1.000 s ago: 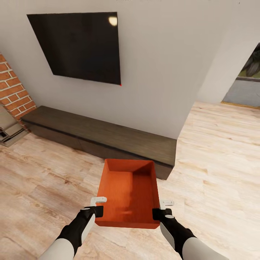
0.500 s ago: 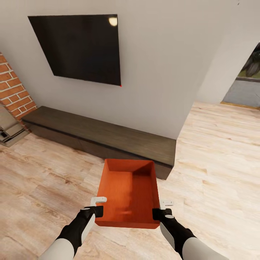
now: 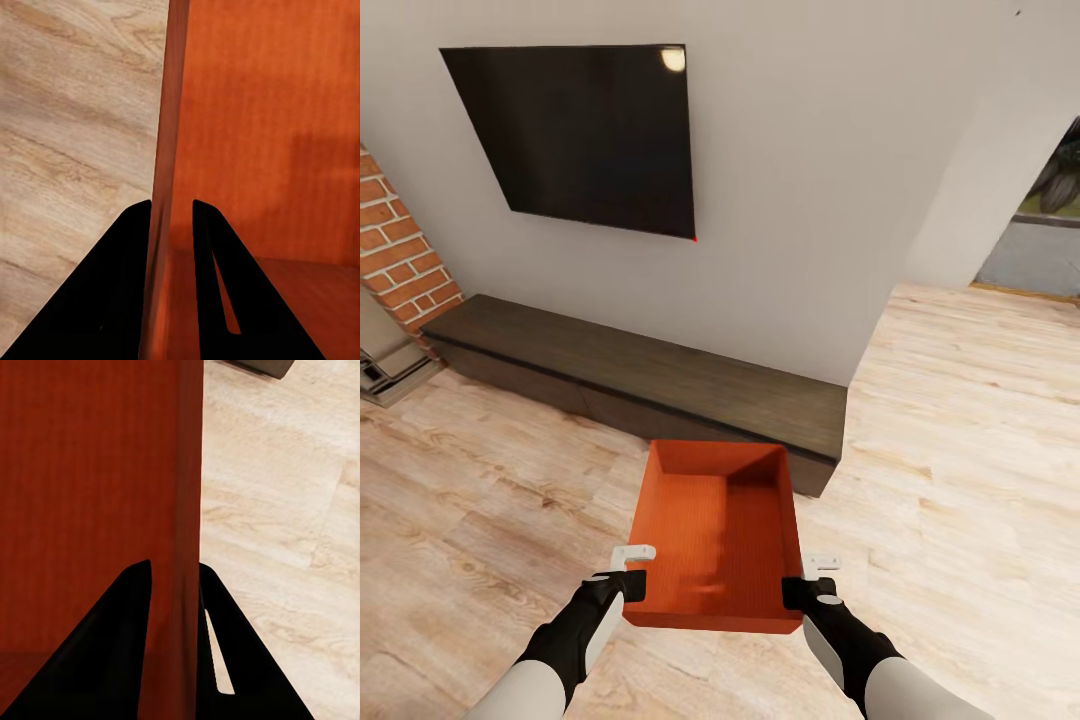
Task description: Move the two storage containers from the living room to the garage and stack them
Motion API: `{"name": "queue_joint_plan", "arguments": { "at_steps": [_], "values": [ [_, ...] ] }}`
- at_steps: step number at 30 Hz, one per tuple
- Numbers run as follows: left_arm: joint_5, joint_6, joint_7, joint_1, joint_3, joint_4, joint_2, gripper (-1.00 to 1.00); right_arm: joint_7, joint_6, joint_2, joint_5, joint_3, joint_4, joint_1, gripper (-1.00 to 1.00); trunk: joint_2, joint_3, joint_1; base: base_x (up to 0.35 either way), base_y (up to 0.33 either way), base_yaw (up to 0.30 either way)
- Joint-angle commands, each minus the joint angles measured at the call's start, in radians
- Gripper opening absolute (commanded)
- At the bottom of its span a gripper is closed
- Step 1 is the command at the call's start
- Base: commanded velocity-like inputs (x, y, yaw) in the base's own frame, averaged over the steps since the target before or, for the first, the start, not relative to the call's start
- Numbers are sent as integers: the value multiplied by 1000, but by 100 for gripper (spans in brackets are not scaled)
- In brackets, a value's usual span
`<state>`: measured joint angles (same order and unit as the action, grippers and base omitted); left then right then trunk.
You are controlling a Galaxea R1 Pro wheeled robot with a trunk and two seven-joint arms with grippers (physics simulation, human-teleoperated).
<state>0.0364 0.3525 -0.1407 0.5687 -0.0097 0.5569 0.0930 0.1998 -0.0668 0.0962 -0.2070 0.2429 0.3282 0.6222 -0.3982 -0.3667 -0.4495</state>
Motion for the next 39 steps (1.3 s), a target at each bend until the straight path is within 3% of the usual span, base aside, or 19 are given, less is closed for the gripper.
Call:
{"name": "queue_joint_plan", "arguments": {
  "at_steps": [1, 16, 39],
  "values": [
    [-18, 9, -25, 0, 11, 1, -1, -100, 10, -5, -4, 12, -8, 5, 1, -100, -2, -2, 0, 0, 0, 0],
    [-18, 5, -25, 0, 12, 4, -1, -100, 11, -7, 3, 14, -7, 8, 1, -100, -2, 0, 0, 0, 0, 0],
    [-16, 3, -24, 0, 13, 5, -2, -100, 14, -7, 5, 14, -8, 7, 1, -100, -2, 36, 0, 0, 0, 0]
  ]
}}
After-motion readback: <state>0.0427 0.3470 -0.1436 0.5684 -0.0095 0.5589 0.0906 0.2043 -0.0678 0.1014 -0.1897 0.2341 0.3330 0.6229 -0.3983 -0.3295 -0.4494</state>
